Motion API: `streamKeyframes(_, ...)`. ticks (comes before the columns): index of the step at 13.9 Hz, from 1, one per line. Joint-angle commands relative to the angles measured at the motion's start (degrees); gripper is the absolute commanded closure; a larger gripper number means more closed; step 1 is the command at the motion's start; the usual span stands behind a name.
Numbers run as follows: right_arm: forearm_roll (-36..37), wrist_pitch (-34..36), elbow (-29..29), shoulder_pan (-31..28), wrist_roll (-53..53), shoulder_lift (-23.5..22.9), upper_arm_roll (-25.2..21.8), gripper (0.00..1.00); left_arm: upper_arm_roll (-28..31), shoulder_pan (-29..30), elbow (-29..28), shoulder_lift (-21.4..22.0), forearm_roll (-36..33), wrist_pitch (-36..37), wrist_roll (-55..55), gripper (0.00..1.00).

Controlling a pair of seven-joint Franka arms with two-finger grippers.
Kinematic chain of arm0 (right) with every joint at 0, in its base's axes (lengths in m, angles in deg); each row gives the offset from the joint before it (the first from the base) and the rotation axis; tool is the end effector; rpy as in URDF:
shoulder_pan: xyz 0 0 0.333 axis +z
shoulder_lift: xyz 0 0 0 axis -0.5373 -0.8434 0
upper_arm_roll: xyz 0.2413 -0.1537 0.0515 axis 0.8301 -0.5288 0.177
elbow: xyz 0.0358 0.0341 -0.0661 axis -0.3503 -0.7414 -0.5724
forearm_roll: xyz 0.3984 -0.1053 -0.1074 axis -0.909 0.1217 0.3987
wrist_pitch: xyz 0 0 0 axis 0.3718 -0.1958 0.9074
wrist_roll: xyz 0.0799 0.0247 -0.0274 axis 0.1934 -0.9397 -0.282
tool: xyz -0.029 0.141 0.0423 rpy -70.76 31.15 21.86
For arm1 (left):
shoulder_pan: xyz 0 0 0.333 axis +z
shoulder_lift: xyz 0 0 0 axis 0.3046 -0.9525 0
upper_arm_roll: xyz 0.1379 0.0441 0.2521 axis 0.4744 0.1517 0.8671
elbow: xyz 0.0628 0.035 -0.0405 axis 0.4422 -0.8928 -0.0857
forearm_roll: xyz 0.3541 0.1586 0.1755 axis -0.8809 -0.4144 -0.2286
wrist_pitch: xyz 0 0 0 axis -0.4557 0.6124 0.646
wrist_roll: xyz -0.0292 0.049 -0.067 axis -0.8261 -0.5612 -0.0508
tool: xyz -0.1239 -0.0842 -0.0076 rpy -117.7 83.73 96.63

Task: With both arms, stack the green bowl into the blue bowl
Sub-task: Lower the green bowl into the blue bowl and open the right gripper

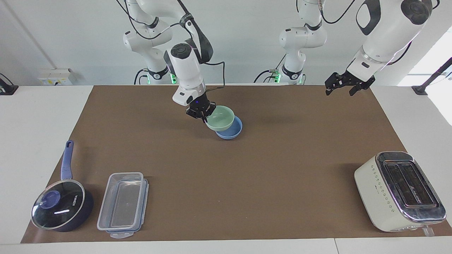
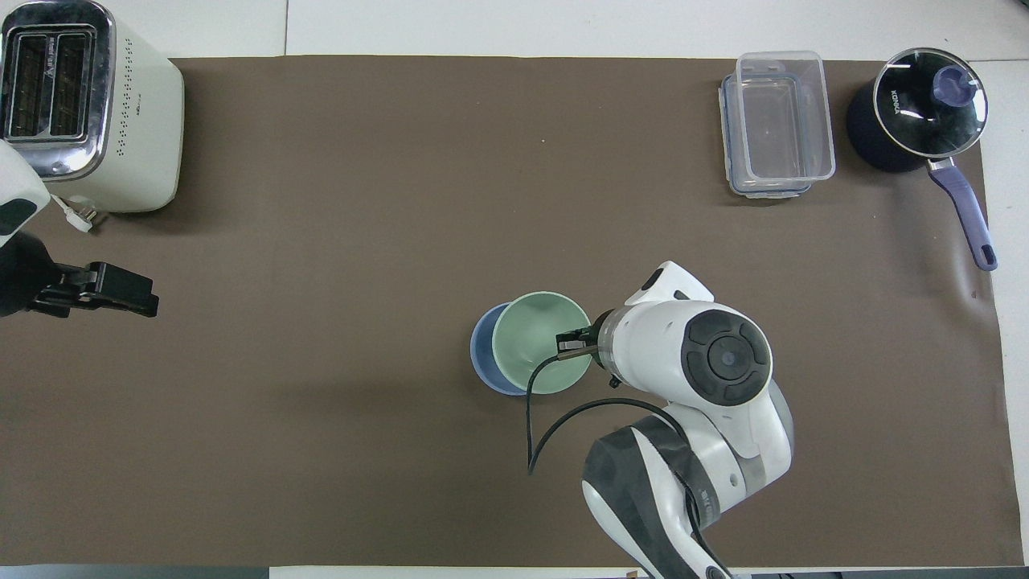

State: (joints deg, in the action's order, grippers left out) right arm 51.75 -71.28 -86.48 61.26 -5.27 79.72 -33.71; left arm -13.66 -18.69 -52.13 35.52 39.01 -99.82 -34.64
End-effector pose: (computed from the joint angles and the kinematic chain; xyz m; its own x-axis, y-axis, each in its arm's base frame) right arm 0.4916 0.2967 0.2972 0.9885 0.0990 0.1142 0.1161 -0.9812 -0.1544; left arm 0.5409 -0.0523 0.5254 0.9878 -0.0849 -0.1308 -0.0807 -0.9960 0.0372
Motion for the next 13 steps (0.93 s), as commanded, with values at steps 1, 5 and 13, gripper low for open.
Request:
streamKeyframes(1, -0.92, -0.89, 1.57, 0.77, -0.92, -2.02, -0.28, 1.00, -0.11, -0.71, 4.06, -0.89, -3.10, 3.31, 0.77, 0.00)
streamKeyframes(5, -0.92, -2.29, 1.57, 3.05, -1.09, -3.77, -0.19, 1.00, -0.20, -1.07, 11.12, -4.51, -4.52, 7.64, 1.13, 0.00)
streamKeyframes(13, -0.84, -2.20, 1.04, 3.67, -0.48, -4.04, -0.27, 0.99, 0.41, -0.72, 10.24, -4.42, -2.14, 4.55, 0.42, 0.00)
